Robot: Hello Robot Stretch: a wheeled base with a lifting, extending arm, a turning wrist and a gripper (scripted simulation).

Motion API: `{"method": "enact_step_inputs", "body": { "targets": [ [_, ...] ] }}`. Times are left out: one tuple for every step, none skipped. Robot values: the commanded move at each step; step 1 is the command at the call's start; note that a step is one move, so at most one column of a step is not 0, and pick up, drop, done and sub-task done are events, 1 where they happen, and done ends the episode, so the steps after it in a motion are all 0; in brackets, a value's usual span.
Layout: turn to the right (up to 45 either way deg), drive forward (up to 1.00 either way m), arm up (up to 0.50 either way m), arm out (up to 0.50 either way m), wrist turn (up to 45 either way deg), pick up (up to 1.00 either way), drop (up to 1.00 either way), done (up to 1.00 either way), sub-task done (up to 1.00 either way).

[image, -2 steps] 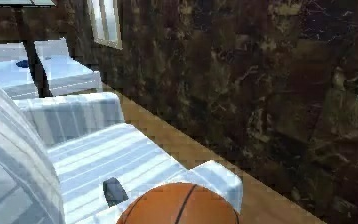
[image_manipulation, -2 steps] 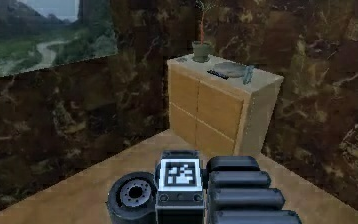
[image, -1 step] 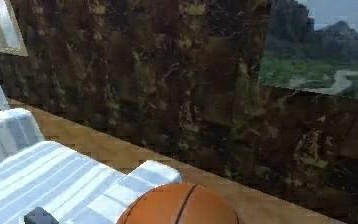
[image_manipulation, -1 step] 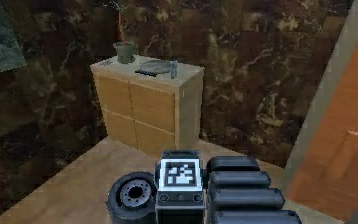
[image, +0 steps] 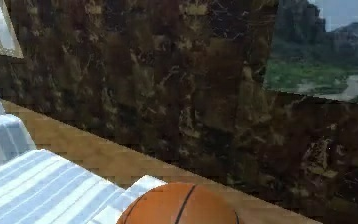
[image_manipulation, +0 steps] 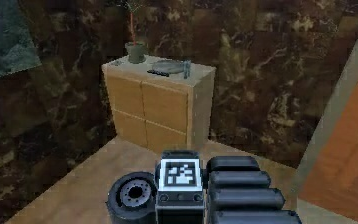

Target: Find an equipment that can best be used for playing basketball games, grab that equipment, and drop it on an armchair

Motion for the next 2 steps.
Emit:
{"method": "enact_step_inputs", "body": {
  "targets": [
    [-45.0, 0.00, 0.00, 0.00, 0.0, 0.00, 0.00, 0.00, 0.00],
    [-45.0, 0.00, 0.00, 0.00, 0.0, 0.00, 0.00, 0.00, 0.00]
  ]
}}
